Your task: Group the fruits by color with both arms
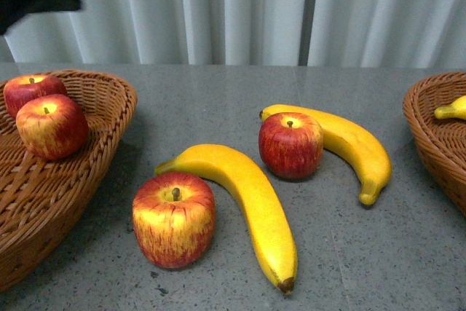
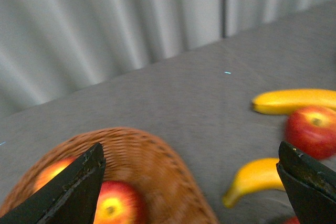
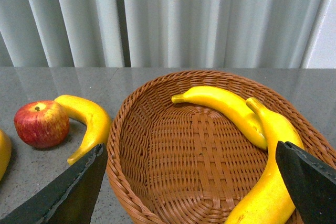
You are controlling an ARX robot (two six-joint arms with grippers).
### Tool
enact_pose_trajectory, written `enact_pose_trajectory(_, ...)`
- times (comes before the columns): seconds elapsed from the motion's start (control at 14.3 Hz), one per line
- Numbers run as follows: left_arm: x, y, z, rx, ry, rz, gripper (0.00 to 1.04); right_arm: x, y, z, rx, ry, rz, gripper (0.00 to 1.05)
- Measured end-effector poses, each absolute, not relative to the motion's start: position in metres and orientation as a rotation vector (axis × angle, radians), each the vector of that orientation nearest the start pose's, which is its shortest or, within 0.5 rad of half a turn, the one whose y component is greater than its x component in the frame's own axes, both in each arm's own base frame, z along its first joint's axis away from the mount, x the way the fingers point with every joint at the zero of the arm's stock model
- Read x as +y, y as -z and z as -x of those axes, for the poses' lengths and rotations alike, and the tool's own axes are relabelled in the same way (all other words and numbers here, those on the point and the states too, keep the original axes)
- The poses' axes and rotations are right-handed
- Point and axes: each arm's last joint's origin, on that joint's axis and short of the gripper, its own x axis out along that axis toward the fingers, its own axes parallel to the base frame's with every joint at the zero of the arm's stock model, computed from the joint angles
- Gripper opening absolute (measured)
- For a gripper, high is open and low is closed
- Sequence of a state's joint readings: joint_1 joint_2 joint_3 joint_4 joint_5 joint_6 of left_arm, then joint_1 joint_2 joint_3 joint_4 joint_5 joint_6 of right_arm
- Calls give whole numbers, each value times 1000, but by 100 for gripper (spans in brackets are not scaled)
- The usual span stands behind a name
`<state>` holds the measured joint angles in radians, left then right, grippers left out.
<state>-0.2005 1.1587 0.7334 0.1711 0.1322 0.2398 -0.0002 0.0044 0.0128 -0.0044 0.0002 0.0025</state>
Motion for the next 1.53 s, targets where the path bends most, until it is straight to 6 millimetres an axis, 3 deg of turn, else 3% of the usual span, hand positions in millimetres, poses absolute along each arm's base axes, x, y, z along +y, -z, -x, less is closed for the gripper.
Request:
enact_pose_trajectory(0.14, -87, -261, -250, 310, 579, -306, 98, 0, -167, -97, -4, 1, -2, 98)
enact_pose_trajectory(0.28, -102, -235, -253, 426, 650, -380, 98, 0, -167, -97, -4, 0, -2, 98)
enact_pose_trajectory(0.7, -109, -190, -261, 528, 804, -492, 98, 0, -167, -97, -4, 0, -2, 98)
enact_pose_trajectory(1.32, -109, -159, -275, 555, 900, -510, 98, 0, -167, -97, -4, 0, -2, 98)
enact_pose_trajectory(1.53, -110, -157, -278, 529, 911, -501, 79, 0, -167, -97, -4, 0, -2, 98)
